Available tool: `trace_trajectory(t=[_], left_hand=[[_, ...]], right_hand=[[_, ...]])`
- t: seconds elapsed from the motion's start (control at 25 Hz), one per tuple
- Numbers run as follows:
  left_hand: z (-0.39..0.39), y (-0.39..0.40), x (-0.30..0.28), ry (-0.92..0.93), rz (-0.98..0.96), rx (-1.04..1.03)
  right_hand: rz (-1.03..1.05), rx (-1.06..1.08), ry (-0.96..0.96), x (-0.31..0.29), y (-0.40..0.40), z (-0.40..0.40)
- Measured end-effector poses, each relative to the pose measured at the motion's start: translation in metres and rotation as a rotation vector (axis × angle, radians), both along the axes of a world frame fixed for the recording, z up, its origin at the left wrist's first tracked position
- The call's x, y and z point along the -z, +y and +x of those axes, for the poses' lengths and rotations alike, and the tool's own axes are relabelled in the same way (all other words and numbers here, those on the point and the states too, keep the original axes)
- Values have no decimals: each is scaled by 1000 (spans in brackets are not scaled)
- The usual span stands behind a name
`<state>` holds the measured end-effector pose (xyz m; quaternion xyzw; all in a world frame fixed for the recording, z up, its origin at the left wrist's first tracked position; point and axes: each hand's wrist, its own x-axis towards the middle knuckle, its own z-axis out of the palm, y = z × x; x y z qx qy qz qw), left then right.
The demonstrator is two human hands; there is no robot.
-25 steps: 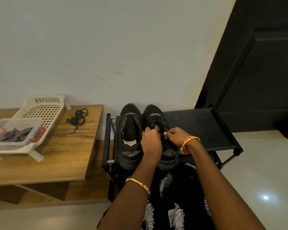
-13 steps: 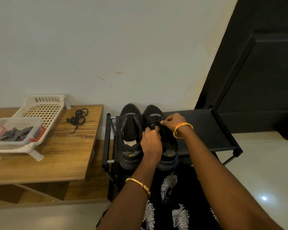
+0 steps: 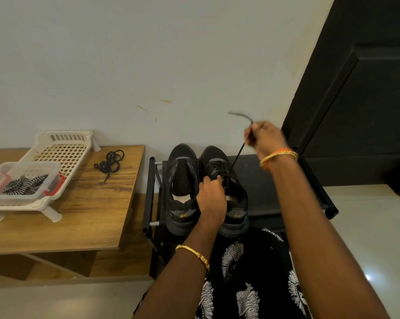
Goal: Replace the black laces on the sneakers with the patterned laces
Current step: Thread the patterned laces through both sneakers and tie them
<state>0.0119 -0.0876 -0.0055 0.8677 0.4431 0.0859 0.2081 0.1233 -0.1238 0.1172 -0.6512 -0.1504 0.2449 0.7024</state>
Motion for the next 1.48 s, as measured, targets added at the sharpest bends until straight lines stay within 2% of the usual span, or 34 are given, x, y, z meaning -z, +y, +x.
trace_trajectory(t=[0.12,0.2,0.24,0.32,0.4,0.52,0.56,0.76,0.96,1.04,1.16,1.24,1.36,1.48], left_hand=[[1,0,1,6,-4,0],[0,0,1,0,-2,3],[0,0,2,-3,-2,5],[0,0,2,-8,-1,6],[0,0,2,-11,3,2],[0,1,3,-3,9,-3],[0,1,3,-1,8,-5],[0,0,0,-14,13,-3],[-1,0,1,0,19,5],[-1,0,1,10,17,10],[1,2,2,6,22,15],[1,3,2,1,29,35],[-2,5,-1,-97,-46,53],[1,14,-7,-223,-33,97]], right_hand=[[192,42,-121,-63,-11,13],[148,34,-161,-65,-14,16],[61,37,-187,-52,-13,19],[-332,49,-408,-7,-12,20],[-604,-72,-588,44,-12,12],[-668,-317,-572,87,-13,-17],[-667,-341,-578,94,-13,-22],[-488,-149,-474,92,-10,-15],[-110,-16,14,73,-3,-14],[-1,7,59,55,-6,-11],[83,47,16,43,-13,-8],[-121,90,-127,50,-19,-5],[-541,-69,-333,81,-28,-9],[-680,-174,-396,116,-29,-26]])
